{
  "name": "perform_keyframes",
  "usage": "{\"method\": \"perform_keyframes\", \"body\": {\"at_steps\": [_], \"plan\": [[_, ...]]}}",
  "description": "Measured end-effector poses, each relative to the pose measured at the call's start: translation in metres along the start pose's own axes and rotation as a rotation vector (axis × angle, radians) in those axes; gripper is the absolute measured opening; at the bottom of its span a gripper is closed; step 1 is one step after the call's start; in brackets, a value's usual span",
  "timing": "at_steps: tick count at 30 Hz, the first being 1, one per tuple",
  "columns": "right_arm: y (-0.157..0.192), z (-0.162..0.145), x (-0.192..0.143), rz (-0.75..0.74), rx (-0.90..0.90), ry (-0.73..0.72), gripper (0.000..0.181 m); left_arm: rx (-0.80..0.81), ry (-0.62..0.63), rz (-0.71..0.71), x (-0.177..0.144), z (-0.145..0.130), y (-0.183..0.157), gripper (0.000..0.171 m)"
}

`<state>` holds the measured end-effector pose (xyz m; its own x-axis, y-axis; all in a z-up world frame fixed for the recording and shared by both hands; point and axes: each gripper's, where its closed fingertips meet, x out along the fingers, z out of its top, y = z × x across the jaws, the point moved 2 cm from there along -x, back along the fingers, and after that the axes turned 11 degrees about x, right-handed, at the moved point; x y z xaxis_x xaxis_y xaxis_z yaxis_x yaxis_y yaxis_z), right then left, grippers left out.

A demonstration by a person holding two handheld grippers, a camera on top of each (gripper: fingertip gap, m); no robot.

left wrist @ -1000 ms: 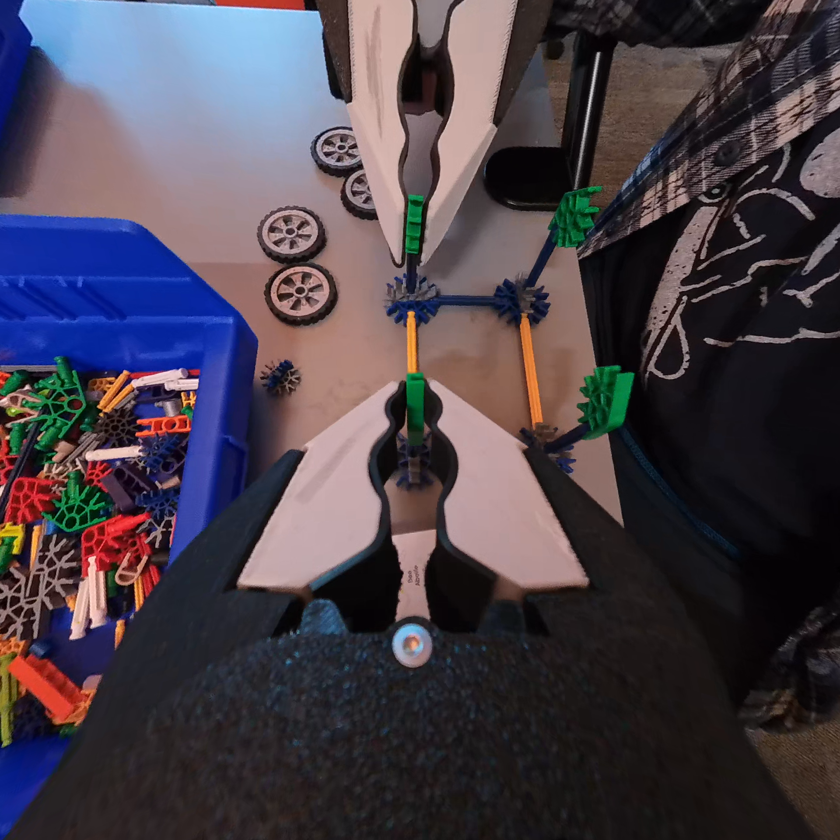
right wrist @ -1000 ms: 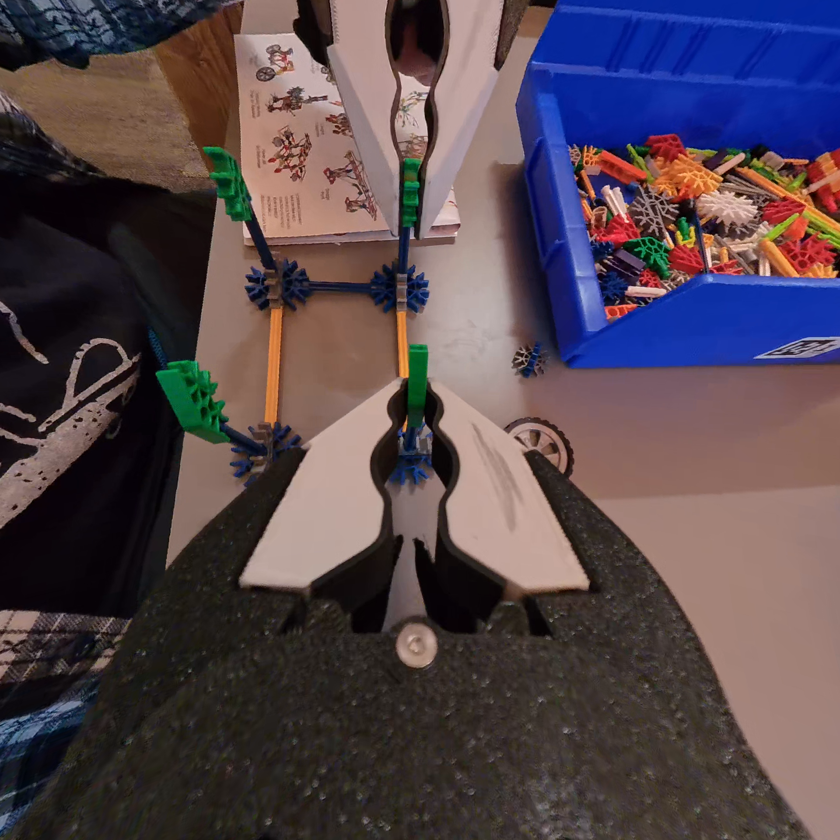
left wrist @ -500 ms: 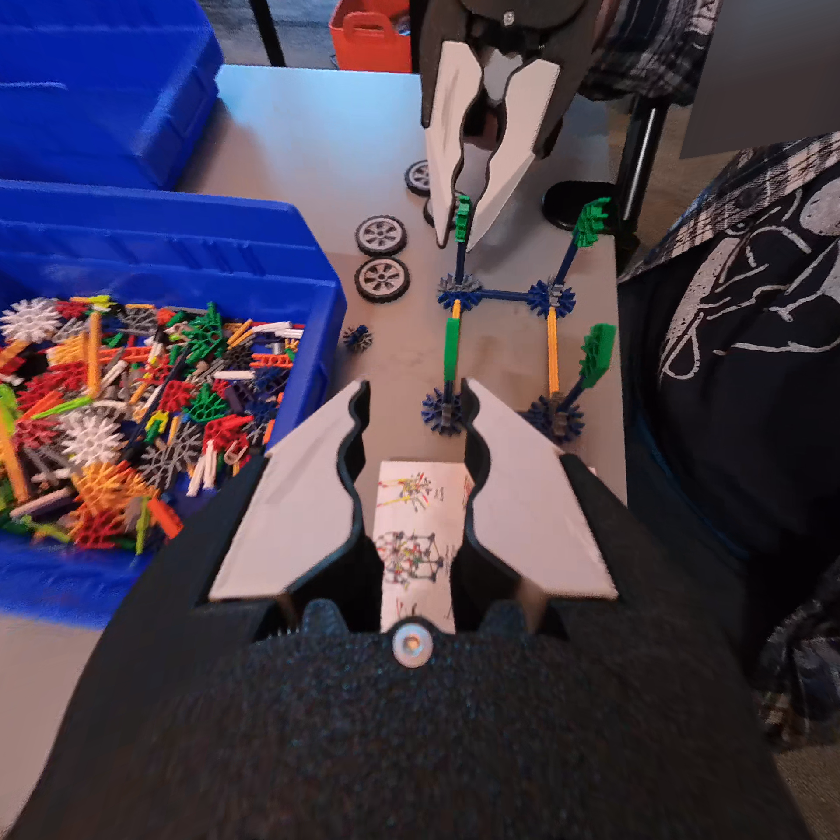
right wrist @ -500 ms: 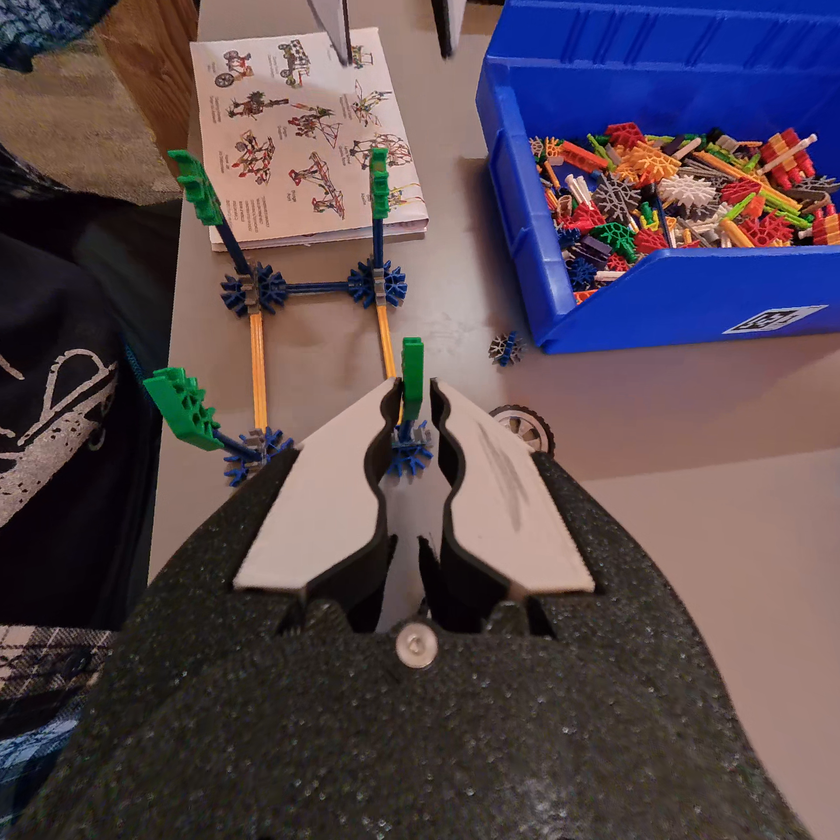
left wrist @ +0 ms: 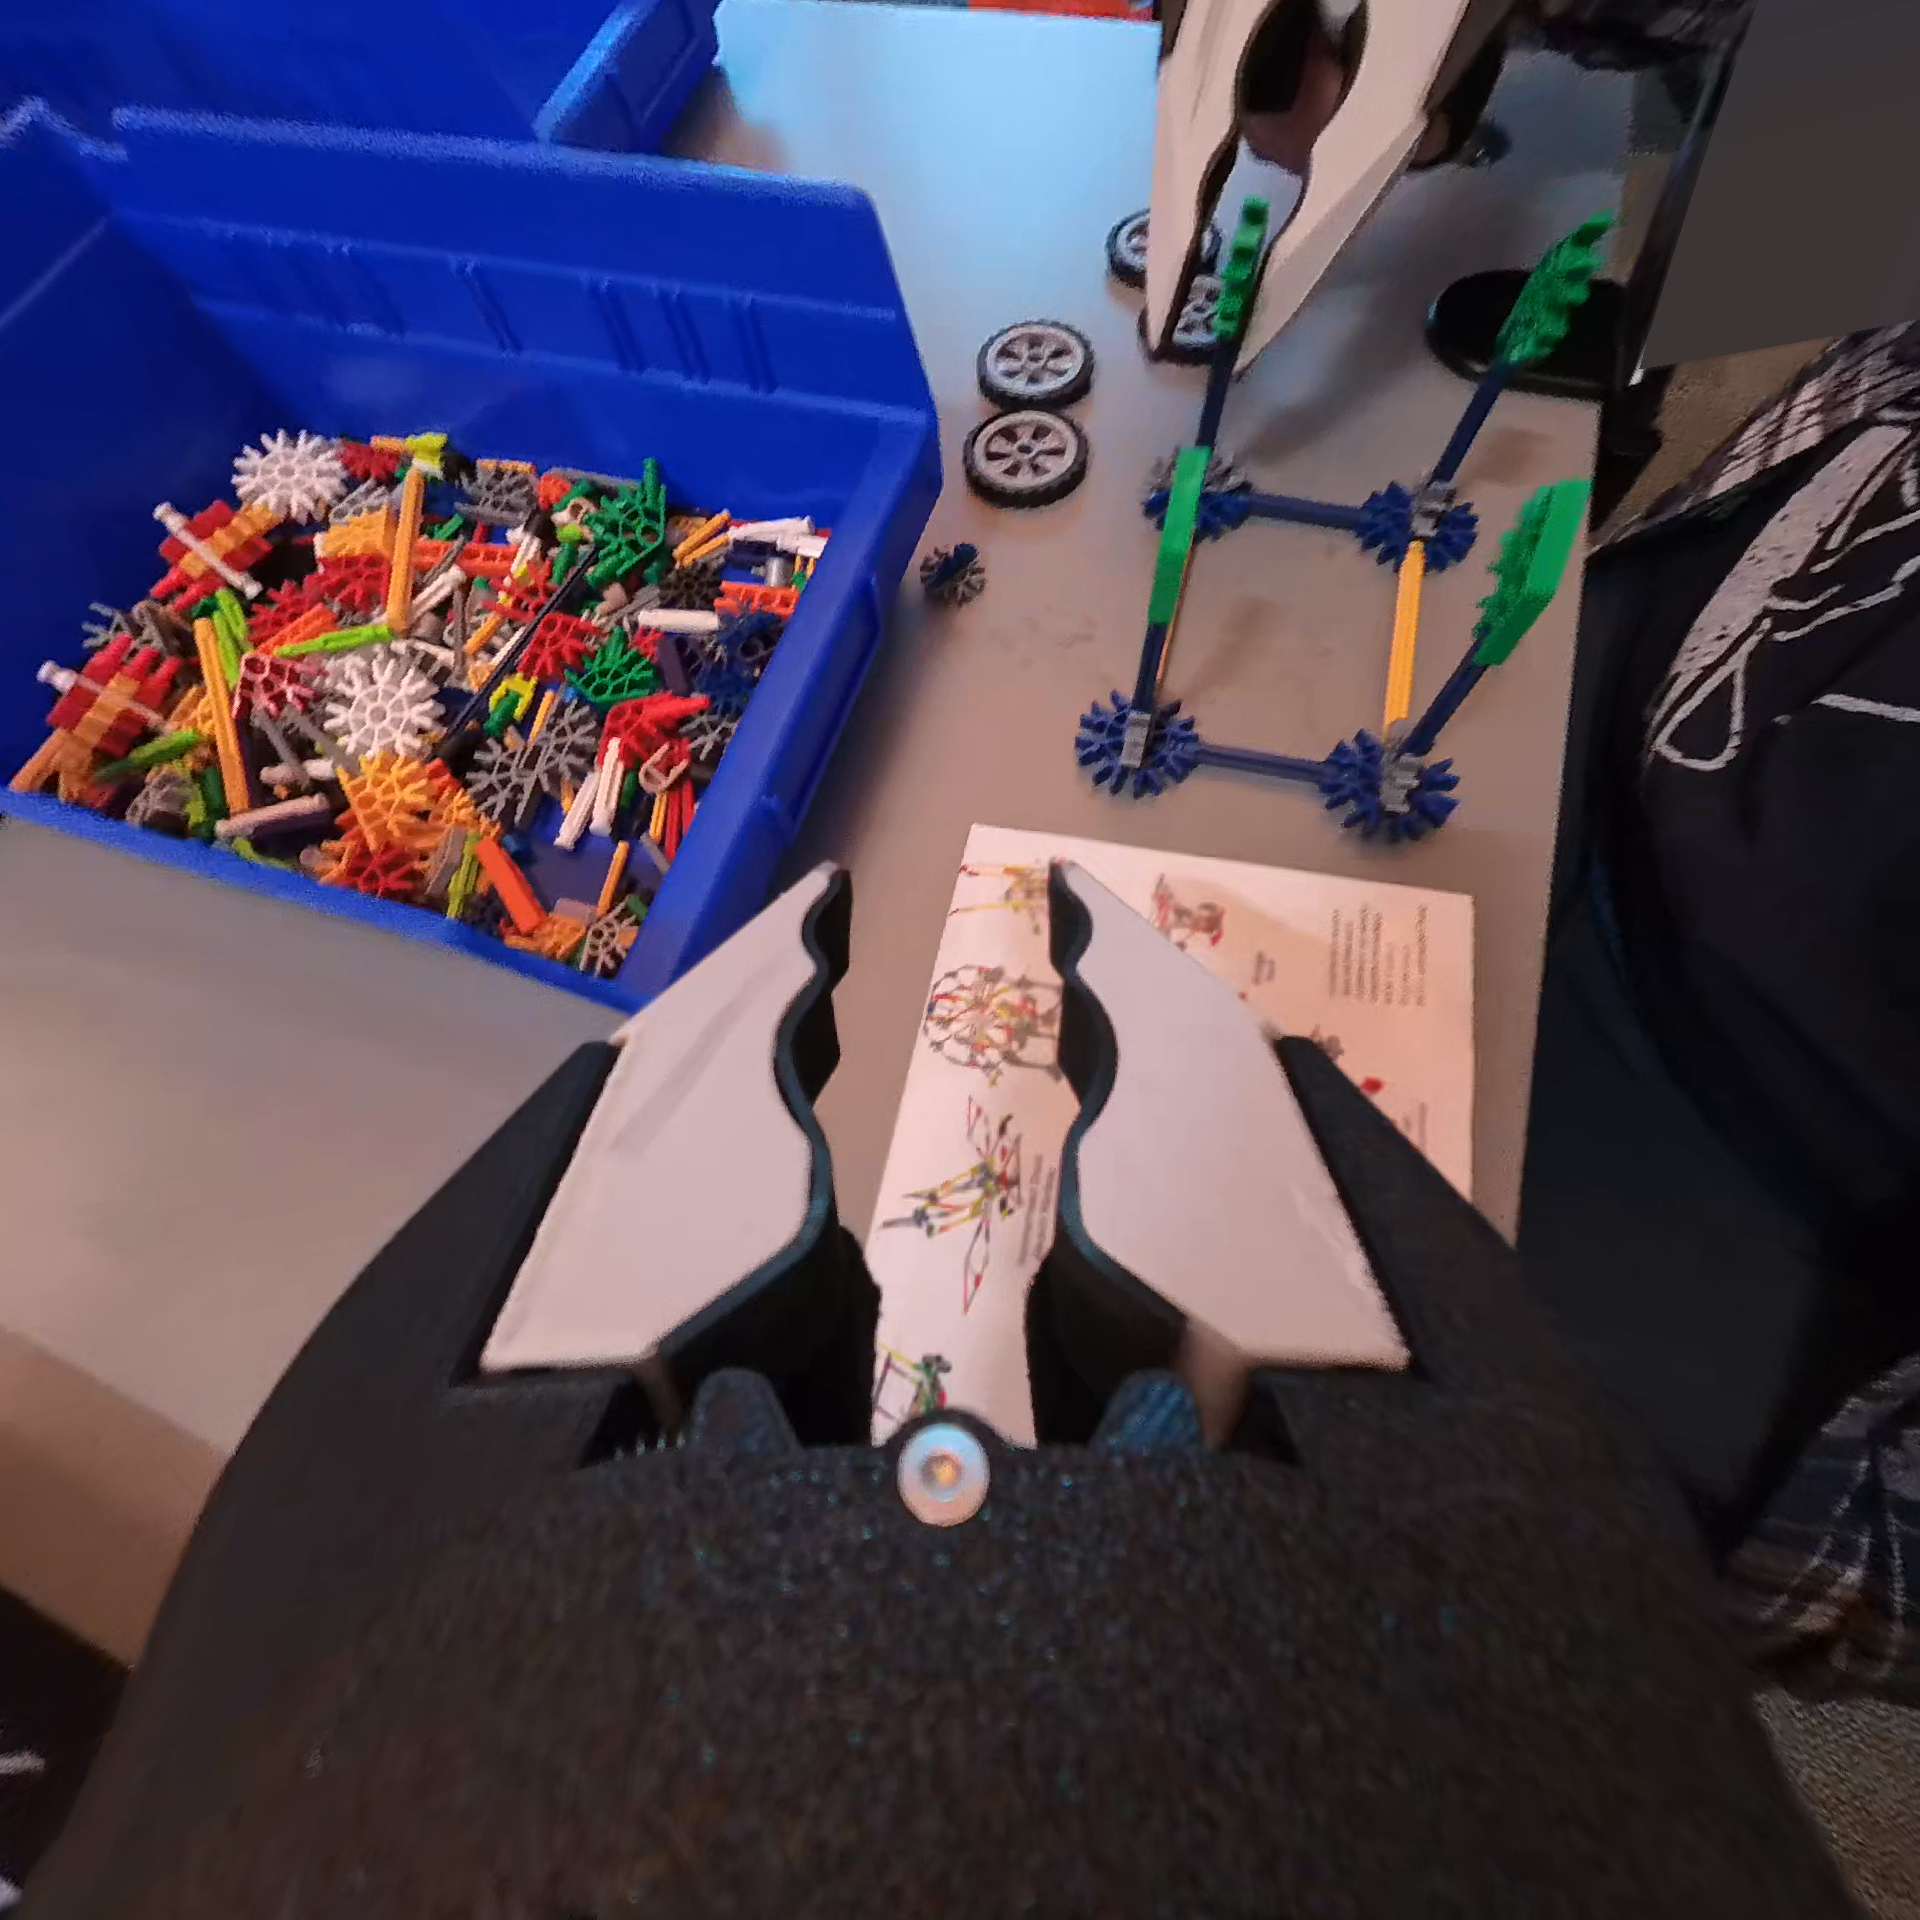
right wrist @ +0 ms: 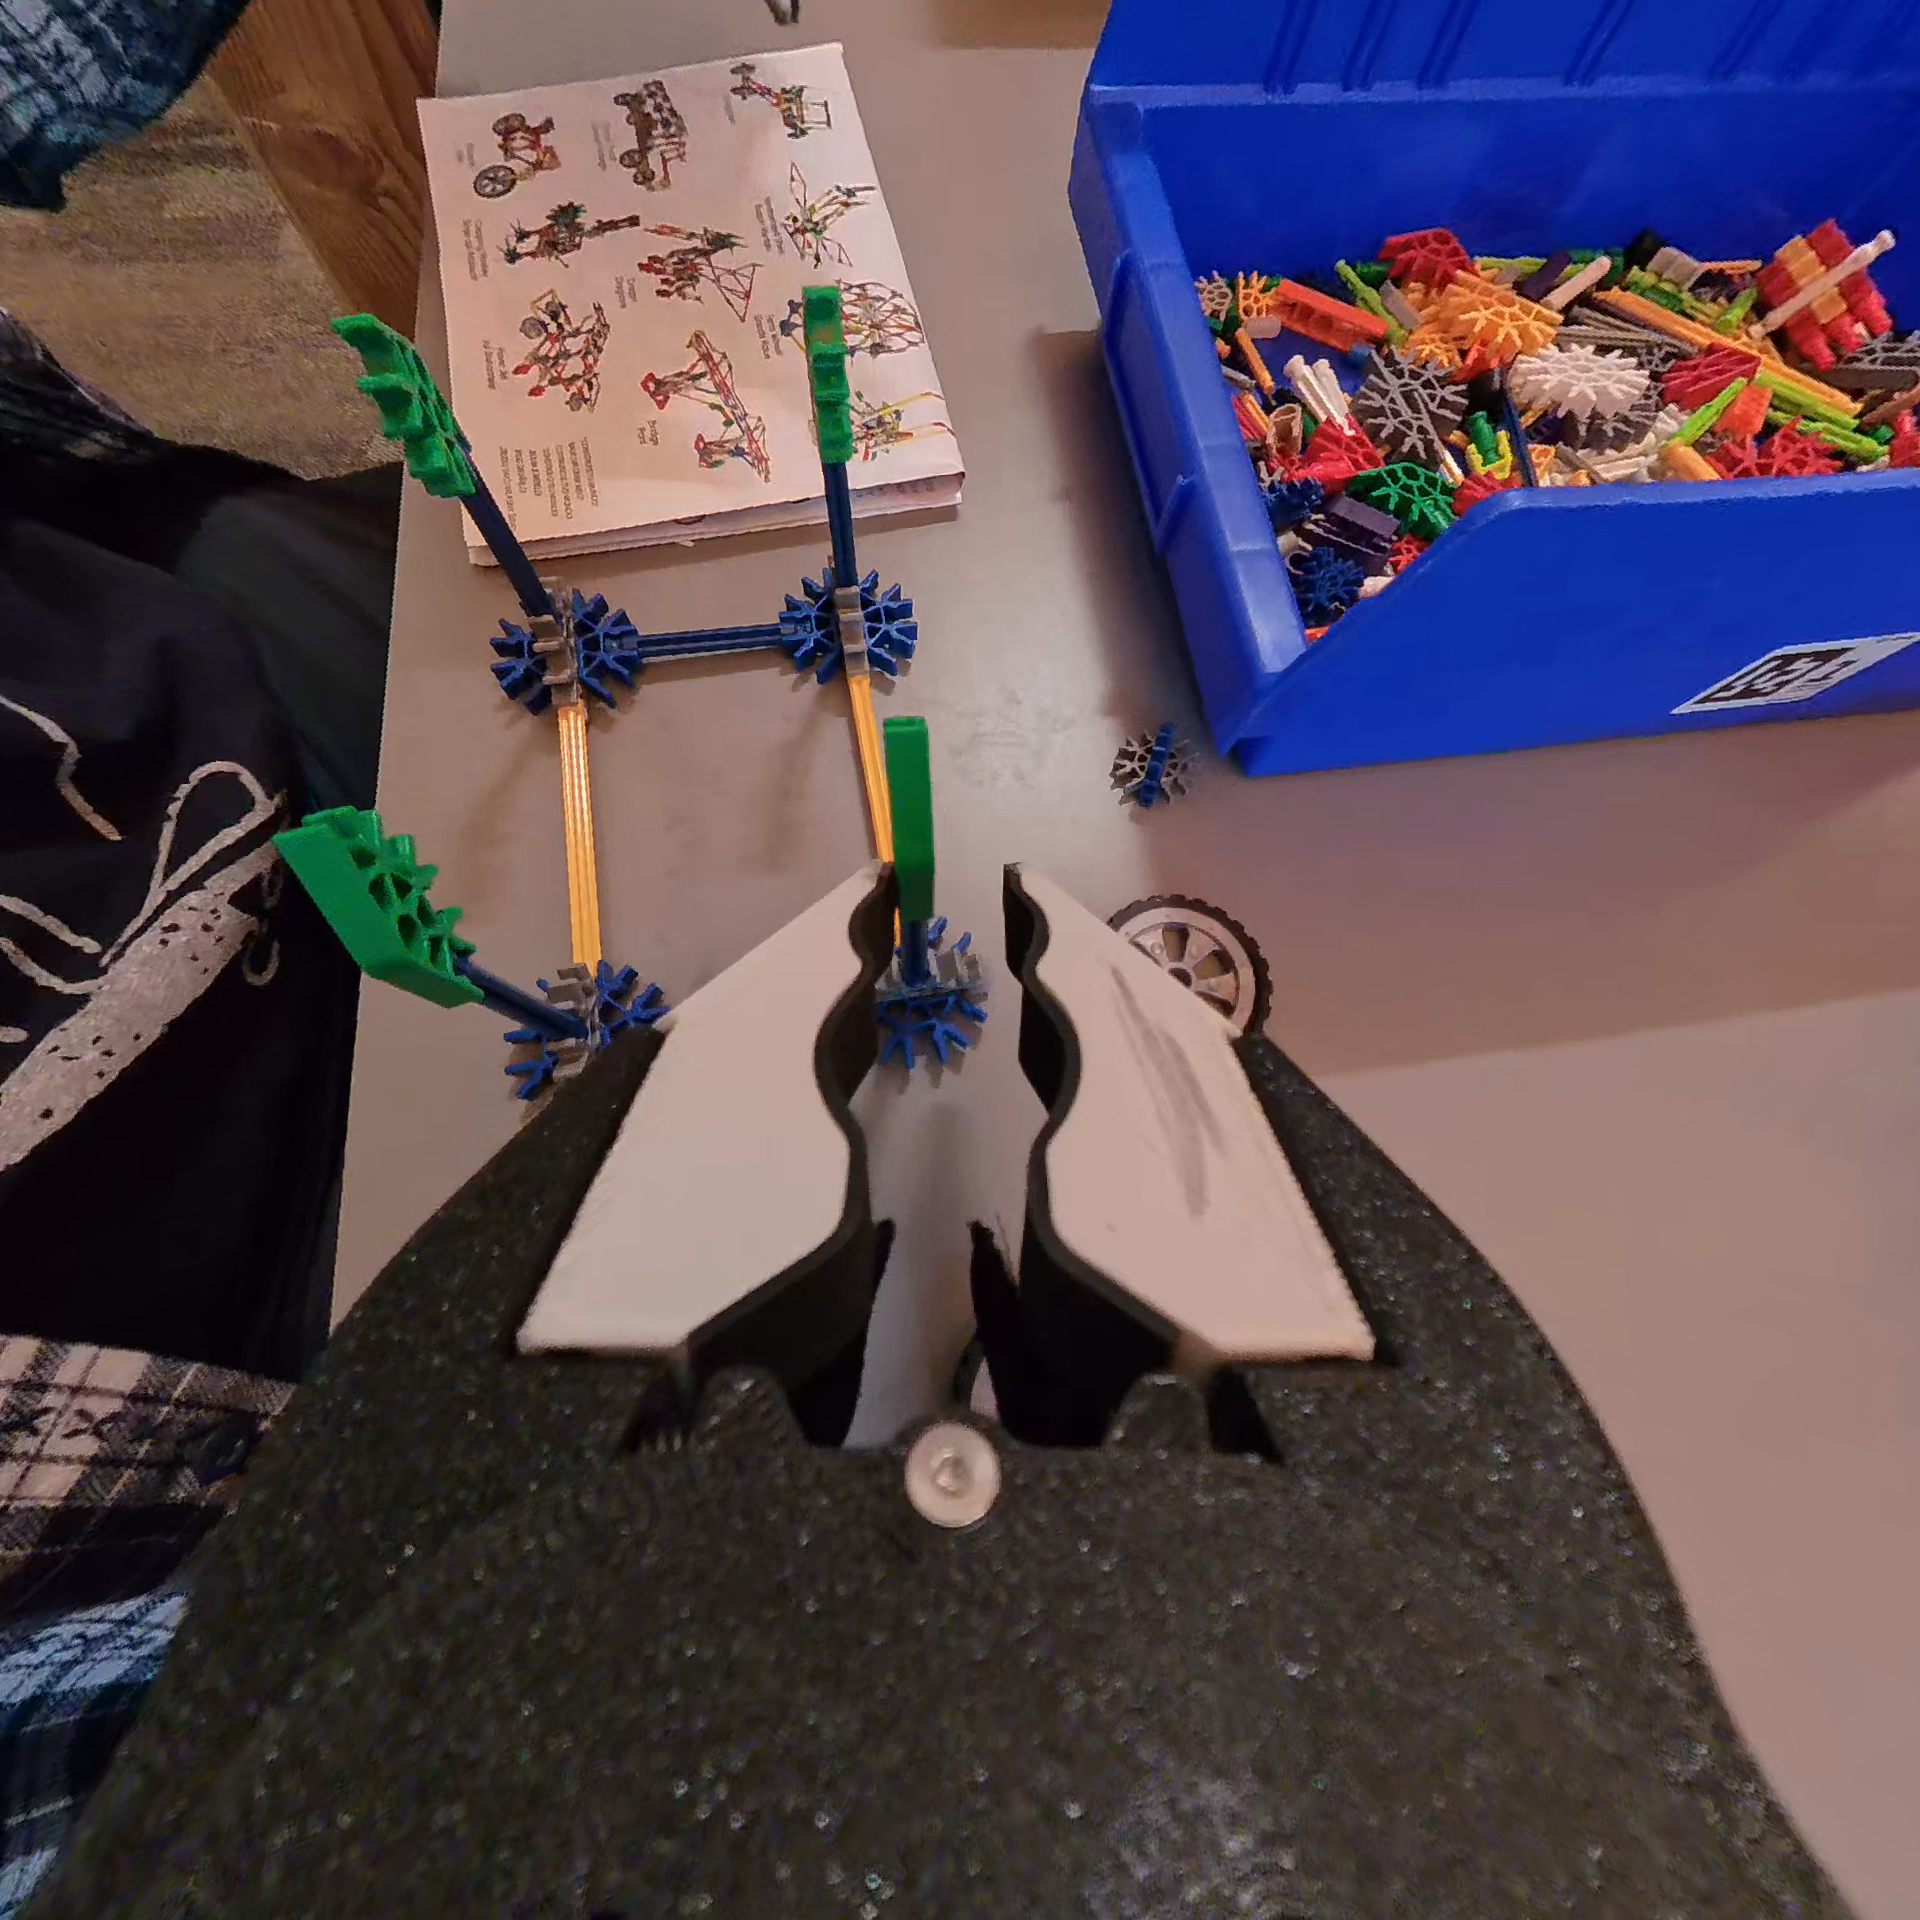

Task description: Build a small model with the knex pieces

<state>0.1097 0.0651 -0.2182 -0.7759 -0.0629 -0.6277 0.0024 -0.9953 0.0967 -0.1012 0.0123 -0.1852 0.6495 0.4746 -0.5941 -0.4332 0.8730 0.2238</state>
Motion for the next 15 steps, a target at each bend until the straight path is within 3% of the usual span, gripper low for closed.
{"method": "perform_keyframes", "body": {"at_steps": [15], "plan": [[-0.005,0.002,0.000,0.039,0.064,-0.043,0.020,-0.042,-0.032,0.007,0.001,-0.032,0.007,0.030]]}}
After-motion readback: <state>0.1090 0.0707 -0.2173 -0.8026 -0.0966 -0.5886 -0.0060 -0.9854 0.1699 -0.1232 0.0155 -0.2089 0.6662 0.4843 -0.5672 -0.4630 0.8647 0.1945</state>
